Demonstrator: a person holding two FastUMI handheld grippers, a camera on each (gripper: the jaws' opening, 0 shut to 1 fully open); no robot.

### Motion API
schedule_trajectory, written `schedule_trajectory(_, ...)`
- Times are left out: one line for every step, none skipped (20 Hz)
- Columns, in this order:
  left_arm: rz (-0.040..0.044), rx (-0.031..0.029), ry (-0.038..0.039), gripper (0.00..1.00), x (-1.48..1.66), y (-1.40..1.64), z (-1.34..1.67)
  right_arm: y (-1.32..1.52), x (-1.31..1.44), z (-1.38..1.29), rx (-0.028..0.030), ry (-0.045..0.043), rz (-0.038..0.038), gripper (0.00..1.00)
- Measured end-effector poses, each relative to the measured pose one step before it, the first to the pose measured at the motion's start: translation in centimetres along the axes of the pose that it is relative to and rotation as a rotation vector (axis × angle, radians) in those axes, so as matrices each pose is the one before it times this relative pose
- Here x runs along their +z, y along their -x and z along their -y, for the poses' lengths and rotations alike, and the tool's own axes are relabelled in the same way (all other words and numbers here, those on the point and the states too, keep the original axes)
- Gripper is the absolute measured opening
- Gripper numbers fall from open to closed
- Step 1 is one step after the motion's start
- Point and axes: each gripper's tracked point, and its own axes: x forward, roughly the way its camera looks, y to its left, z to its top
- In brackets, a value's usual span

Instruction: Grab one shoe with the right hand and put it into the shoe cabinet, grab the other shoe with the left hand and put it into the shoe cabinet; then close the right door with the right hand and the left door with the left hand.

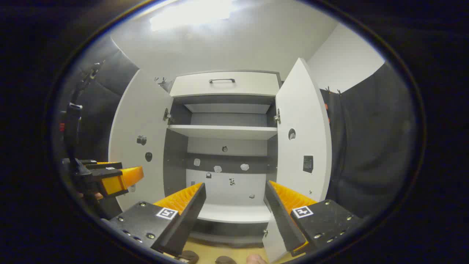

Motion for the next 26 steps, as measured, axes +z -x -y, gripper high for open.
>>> schedule_trajectory(-0.00026,0.00001,-0.00394,0.92,-0.059,0.034,0.008,-0.058,-0.043,0.028,-0.00036,0.00293,0.00024,0.97)
schedule_trajectory(-0.00071,0.00041,-0.00322,0.96,0.019,-0.014,0.008,-0.053,-0.154,-0.05,0.00232,0.00123,0.00012,0.97)
schedule_trajectory(0.00442,0.00267,-0.00096,0.96,0.169,-0.08,-0.058,-0.062,-0.037,-0.046,0.00285,0.00022,0.0005,0.98)
schedule_trajectory(0.00531,0.00559,0.00129,0.96,0.119,-0.071,-0.186,-0.093,-0.147,0.025,0.0009,-0.00011,-0.00042,0.97)
schedule_trajectory(0.00352,0.00532,0.00185,0.96,0.151,-0.031,-0.152,-0.114,-0.031,0.001,0.00176,-0.00153,0.00041,0.97)
schedule_trajectory(0.00072,0.00359,0.00241,0.96,0.033,0.018,-0.085,-0.06,-0.123,-0.034,0.00257,-0.00301,-0.00077,0.97)
schedule_trajectory(0.00061,0.00357,0.00121,0.96,0.068,-0.058,-0.133,-0.087,-0.078,-0.079,0.00265,-0.00392,-0.00193,0.97)
schedule_trajectory(-0.00084,0.00489,-0.00046,0.96,-0.021,-0.002,-0.141,-0.043,-0.15,0.014,0.00359,-0.00395,-0.00166,0.98)
schedule_trajectory(0.00078,0.00613,-0.0011,0.96,-0.009,0.018,-0.19,-0.057,-0.149,-0.081,0.00336,-0.00206,-0.0021,0.98)
schedule_trajectory(0.00031,0.00544,-0.00111,0.96,-0.033,0.019,-0.162,-0.102,-0.26,-0.055,0.00411,0.00044,-0.00396,0.98)
schedule_trajectory(0.0003,0.00581,-0.00139,0.96,0.019,0.002,-0.142,-0.136,-0.317,-0.112,0.00473,0.0033,-0.00448,0.98)
schedule_trajectory(-0.00027,0.00609,-0.00031,0.96,-0.079,-0.018,-0.181,-0.067,-0.539,-0.138,0.00492,0.00436,-0.00726,0.98)
schedule_trajectory(0.00163,0.00575,0.00064,0.96,0.086,0.014,-0.212,-0.04,-0.668,-0.121,0.00458,0.0026,-0.01009,0.98)
schedule_trajectory(0.00069,0.00557,0.00021,0.96,0.053,-0.031,-0.156,0.02,-0.836,-0.07,0.00445,-0.0001,-0.01272,0.98)
schedule_trajectory(0.00198,0.00488,-0.00132,0.96,0.101,0.009,-0.204,-0.004,-0.974,-0.079,0.00319,-0.0019,-0.01662,0.98)
schedule_trajectory(0.0013,0.00594,-0.00424,0.96,0.028,-0.018,-0.208,-0.008,-1.132,0.0,0.00059,-0.00199,-0.01841,0.98)
schedule_trajectory(0.00247,0.00646,-0.00657,0.96,0.134,-0.053,-0.262,0.029,-1.138,-0.054,0.00243,-0.00201,-0.01849,0.98)
schedule_trajectory(-0.00022,0.00772,-0.00742,0.96,0.025,-0.005,-0.232,0.077,-1.2,-0.148,0.00486,-0.00211,-0.01823,0.98)
schedule_trajectory(0.00007,0.00602,-0.0054,0.96,0.052,-0.081,-0.252,0.126,-1.415,-0.126,0.00376,-0.00032,-0.02194,0.98)
schedule_trajectory(0.00073,0.00575,-0.00416,0.96,0.059,0.035,-0.166,0.056,-1.714,-0.072,0.00221,0.0011,-0.02676,0.97)
schedule_trajectory(0.00128,0.00951,-0.00284,0.96,0.086,-0.016,-0.275,0.088,-1.98,0.0,-0.00372,0.00194,-0.03688,0.97)
schedule_trajectory(0.00187,0.00809,0.00037,0.96,0.014,0.023,-0.3,-0.044,-2.154,-0.169,0.00661,0.00074,-0.03946,0.98)
schedule_trajectory(0.00007,0.0058,0.00063,0.96,0.08,0.069,-0.194,-0.033,-2.188,-0.291,0.00795,-0.00098,-0.03835,0.97)
schedule_trajectory(-0.00216,0.0044,-0.00043,0.96,-0.081,0.039,-0.247,-0.147,-2.259,-0.13,0.00586,-0.00124,-0.0427,0.98)
schedule_trajectory(-0.00381,-0.00028,-0.00191,0.96,-0.084,0.068,-0.057,-0.179,-2.249,-0.176,0.00556,-0.00303,-0.03912,0.98)
schedule_trajectory(-0.00369,0.0016,-0.00597,0.95,-0.113,-0.007,-0.084,-0.228,-2.231,-0.204,0.00621,-0.00664,-0.04158,0.98)
